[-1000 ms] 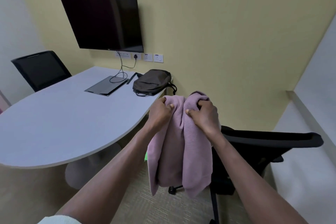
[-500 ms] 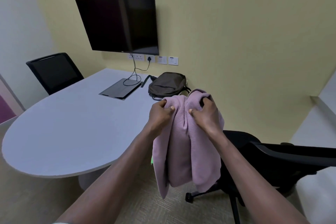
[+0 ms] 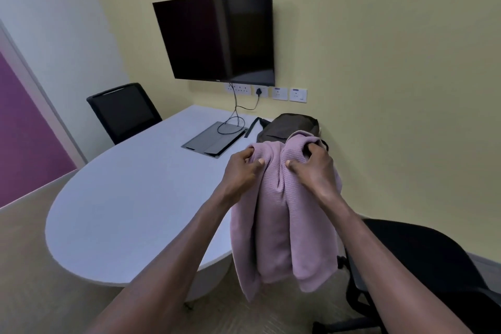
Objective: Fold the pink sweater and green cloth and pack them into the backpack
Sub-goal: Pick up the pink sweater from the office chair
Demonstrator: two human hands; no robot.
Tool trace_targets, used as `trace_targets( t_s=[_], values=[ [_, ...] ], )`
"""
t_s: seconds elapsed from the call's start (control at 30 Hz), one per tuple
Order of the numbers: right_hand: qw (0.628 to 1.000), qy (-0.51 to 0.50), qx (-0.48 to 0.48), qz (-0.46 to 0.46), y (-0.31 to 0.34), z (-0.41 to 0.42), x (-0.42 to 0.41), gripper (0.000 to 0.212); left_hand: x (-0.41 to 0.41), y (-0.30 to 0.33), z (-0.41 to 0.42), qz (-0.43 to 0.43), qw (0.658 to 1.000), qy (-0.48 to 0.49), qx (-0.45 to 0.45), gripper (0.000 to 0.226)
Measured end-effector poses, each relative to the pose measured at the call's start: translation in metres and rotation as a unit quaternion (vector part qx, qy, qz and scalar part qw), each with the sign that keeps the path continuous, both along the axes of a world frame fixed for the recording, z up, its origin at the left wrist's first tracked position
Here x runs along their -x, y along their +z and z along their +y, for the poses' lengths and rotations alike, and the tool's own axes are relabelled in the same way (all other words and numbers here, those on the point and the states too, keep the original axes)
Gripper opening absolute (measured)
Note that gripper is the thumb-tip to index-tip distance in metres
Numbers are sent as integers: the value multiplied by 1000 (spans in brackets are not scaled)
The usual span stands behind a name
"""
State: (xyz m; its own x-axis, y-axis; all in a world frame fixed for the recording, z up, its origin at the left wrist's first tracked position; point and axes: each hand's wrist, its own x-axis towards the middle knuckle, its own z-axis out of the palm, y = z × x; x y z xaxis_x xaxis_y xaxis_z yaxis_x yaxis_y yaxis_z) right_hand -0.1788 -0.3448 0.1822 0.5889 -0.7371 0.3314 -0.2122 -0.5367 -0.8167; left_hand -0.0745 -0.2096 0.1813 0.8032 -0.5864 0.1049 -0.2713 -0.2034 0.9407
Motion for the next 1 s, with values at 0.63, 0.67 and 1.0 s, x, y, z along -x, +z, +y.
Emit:
trace_targets(
  t_s=[0.63,0.67,1.0],
  values=[
    [991,134,-16,-24,11,6,-225,30,-209,-1,29,119,980,119,103,39],
    [990,135,-15,-22,11,9,-237,30,-221,-1,33,112,982,116,101,40],
    [989,144,-20,-10,23,53,-362,38,-349,15,88,47,989,101,98,46]
  ],
)
